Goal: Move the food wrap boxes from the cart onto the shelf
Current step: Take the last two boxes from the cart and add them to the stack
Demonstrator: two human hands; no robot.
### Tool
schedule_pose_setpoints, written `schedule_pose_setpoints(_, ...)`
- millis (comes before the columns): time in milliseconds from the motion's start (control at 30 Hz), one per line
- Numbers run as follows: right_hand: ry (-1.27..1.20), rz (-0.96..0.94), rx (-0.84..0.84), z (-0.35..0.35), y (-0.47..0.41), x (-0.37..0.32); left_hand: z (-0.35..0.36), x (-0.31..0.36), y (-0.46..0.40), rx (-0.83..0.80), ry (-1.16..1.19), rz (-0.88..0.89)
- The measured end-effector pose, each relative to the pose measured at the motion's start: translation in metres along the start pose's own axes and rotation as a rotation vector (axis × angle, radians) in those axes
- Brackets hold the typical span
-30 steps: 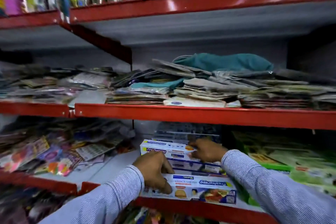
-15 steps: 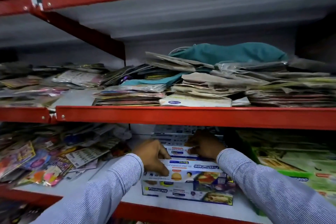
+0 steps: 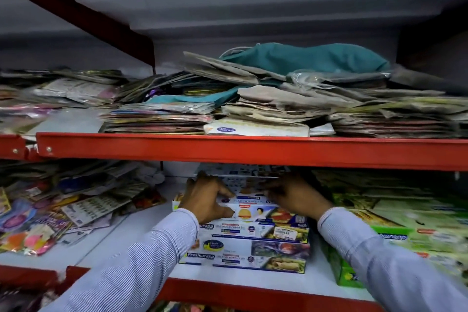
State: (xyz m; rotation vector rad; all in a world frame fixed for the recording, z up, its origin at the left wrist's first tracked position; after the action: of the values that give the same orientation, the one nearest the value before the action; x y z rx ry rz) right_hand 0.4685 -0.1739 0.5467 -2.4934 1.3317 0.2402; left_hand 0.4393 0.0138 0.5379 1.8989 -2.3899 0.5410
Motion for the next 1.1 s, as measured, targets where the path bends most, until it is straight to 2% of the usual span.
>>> schedule_pose_setpoints(167, 0.121, -0.061, 0.143, 0.024, 0.017, -0.013, 0.010, 0.006, 0.013, 0.087, 0.018, 0.076)
schedule_pose_setpoints(300, 0.115, -0.075, 0.239, 0.023, 0.026, -0.014, 0.013, 0.001, 0.022, 0.124, 0.028, 0.120)
schedule_pose_setpoints(700, 0.186, -0.042, 0.301, 0.017, 0.033, -0.005, 0.020, -0.002, 0.024, 0.187, -0.058, 0.151)
schedule_pose_setpoints(867, 0.285, -0.012, 0.327, 0.022, 0.031, -0.003, 0.028, -0.009, 0.025, 0.218, -0.212, 0.140)
schedule_pose_setpoints(1000, 0.375, -0.011, 0.498, 0.038, 0.046, -0.006, 0.034, -0.003, 0.045, 0.394, -0.354, 0.208)
schedule_pose_setpoints(1100, 0.394, -0.024, 0.563, 0.060, 0.052, -0.009, 0.047, -0.007, 0.048, 0.435, -0.431, 0.179)
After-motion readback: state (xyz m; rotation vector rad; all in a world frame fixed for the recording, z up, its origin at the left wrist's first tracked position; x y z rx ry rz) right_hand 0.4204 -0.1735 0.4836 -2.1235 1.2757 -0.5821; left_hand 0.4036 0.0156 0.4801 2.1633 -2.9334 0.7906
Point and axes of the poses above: each hand's wrist, its own y-axis away from the middle knuckle, its own z-axis out of the palm, x = y × z, the point moved 9 cm from there along -y, towards the middle knuckle, and after that the axes turned 8 degrees about -x, right-handed, at the moved point
